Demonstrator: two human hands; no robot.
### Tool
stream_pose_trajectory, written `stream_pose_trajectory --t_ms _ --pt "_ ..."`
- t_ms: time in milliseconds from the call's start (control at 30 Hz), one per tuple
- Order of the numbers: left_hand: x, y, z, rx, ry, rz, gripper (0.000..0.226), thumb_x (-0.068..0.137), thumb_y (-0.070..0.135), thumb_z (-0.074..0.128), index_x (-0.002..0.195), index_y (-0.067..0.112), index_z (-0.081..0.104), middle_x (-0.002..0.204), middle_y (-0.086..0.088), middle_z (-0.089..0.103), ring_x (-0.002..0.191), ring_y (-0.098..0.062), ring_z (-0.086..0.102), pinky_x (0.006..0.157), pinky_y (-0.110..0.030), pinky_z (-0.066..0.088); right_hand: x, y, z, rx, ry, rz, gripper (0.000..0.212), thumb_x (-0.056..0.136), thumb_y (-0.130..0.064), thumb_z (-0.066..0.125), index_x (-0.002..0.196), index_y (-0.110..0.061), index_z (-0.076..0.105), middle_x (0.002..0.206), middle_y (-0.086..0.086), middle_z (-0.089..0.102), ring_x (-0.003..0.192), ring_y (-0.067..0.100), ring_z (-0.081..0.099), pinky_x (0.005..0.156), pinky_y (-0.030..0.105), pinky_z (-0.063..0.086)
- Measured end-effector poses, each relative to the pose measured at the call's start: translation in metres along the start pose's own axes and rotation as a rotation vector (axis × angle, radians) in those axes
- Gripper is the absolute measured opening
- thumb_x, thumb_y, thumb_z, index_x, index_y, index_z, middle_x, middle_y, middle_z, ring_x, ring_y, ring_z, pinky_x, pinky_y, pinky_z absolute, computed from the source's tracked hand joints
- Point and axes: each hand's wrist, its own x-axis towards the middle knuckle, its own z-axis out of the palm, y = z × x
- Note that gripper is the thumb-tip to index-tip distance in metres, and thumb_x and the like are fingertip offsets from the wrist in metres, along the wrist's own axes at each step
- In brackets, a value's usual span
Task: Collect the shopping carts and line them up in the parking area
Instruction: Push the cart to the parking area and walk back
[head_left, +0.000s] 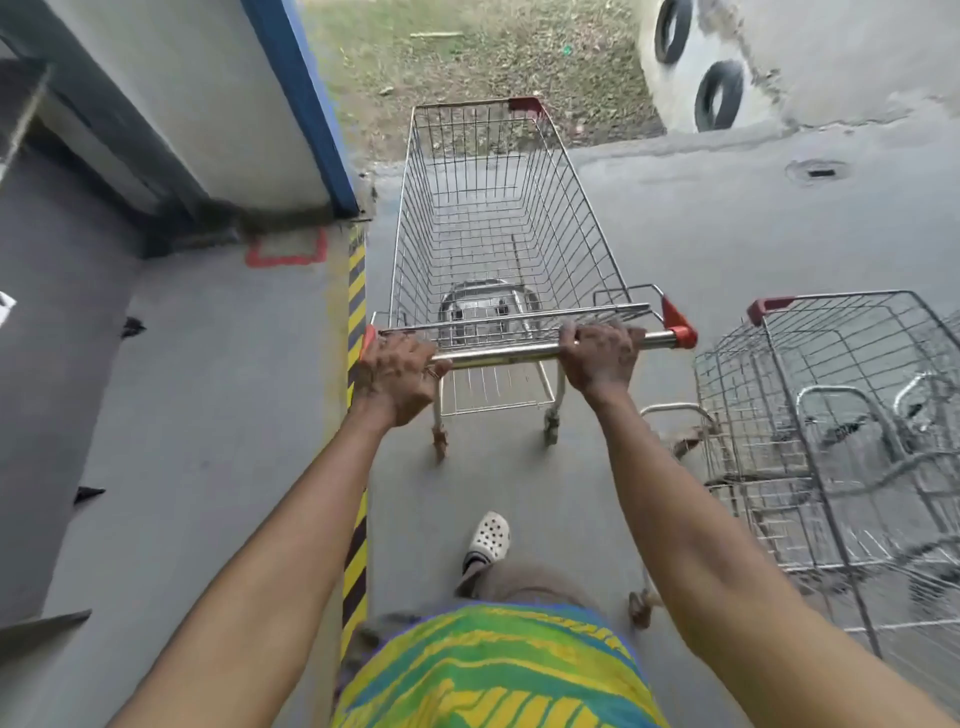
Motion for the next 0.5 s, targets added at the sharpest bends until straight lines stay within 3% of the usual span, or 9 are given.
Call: stream_pose_trajectory --t_ms 100,167,233,300,400,500 --pt "0.037 -0.001 -0.008 -0.042 -0.055 -0.102 0.059 0.091 0.053 0.014 0.086 0.018 0.060 0.092 -0.006 0.067 0.094 -0.030 0.057 0.114 -0.049 0.017 0.045 -0.003 -0.005 0.048 -0.139 -0.080 0.072 0.092 -0.079 0.028 0.086 -0.025 0.076 0.103 -0.003 0.072 0.119 0.025 0.052 0.096 0.044 0.021" --pt "0.056 -0.004 -0.014 -0.085 -0.124 -0.160 0.050 0.090 0.048 0.017 0.089 0.025 0.061 0.096 -0.005 0.068 0.098 -0.029 0.057 0.115 -0.048 0.018 0.065 -0.006 -0.012 0.082 -0.236 -0.107 0.073 0.085 -0.089 0.030 0.084 -0.028 0.070 0.109 -0.002 0.071 0.127 0.026 0.047 0.097 0.044 0.019" --pt "0.064 -0.010 -0.015 -0.134 -0.189 -0.198 0.038 0.088 0.042 0.024 0.092 0.033 0.061 0.102 -0.004 0.067 0.104 -0.028 0.055 0.113 -0.045 0.021 0.076 -0.011 -0.017 0.088 -0.304 -0.148 0.068 0.082 -0.090 0.035 0.091 -0.032 0.069 0.117 0.000 0.070 0.131 0.027 0.044 0.097 0.043 0.018" --pt "0.062 -0.015 -0.015 -0.149 -0.163 -0.205 0.022 0.090 0.030 0.034 0.081 0.036 0.052 0.091 0.001 0.064 0.100 -0.027 0.054 0.113 -0.042 0.018 0.077 -0.015 -0.021 0.104 -0.340 -0.176 0.074 0.078 -0.092 0.036 0.096 -0.029 0.071 0.119 0.000 0.068 0.131 0.027 0.043 0.097 0.042 0.019" --pt "0.045 -0.018 -0.014 -0.129 -0.067 -0.211 0.026 0.088 0.018 0.040 0.067 0.033 0.041 0.070 0.010 0.047 0.085 -0.024 0.049 0.121 -0.046 0.013 0.063 -0.019 -0.021 0.117 -0.321 -0.219 0.070 0.078 -0.093 0.039 0.081 -0.027 0.063 0.111 0.000 0.068 0.128 0.026 0.045 0.095 0.042 0.019" --pt "0.023 -0.021 -0.013 -0.126 0.005 -0.221 0.028 0.093 0.019 0.041 0.070 0.035 0.040 0.072 0.008 0.045 0.082 -0.024 0.048 0.122 -0.053 0.015 0.043 -0.023 -0.022 0.130 -0.292 -0.238 0.078 0.074 -0.096 0.031 0.080 -0.025 0.063 0.108 -0.002 0.069 0.129 0.025 0.045 0.094 0.041 0.018"
